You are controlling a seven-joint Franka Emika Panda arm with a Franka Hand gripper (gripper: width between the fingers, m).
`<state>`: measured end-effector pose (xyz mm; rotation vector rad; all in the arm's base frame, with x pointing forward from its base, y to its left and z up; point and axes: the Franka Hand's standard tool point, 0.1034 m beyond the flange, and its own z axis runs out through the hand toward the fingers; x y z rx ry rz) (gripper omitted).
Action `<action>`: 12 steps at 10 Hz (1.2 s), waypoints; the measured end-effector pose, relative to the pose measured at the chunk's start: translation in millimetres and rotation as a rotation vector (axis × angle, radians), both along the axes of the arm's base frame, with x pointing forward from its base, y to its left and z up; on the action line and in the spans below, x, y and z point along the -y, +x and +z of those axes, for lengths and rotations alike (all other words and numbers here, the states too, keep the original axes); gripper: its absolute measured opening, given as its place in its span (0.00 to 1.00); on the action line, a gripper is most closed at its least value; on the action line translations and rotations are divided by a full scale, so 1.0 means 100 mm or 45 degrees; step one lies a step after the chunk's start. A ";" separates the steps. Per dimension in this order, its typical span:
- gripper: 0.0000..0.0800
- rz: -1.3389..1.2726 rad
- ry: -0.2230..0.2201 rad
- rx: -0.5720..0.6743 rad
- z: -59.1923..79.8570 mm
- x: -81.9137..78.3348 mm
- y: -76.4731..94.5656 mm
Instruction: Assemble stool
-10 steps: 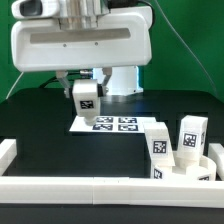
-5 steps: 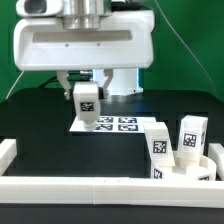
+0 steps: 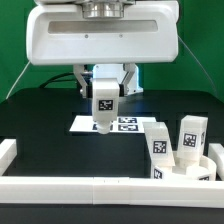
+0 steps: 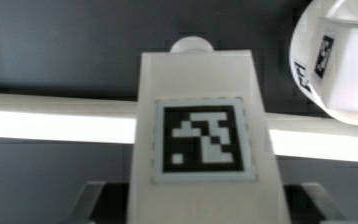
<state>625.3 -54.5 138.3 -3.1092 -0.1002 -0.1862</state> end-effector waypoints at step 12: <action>0.42 0.078 0.016 0.129 0.05 -1.09 0.48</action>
Offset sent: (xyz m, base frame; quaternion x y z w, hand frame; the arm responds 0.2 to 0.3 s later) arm 0.0482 0.0365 0.0119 0.0164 0.0010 -0.0353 0.9992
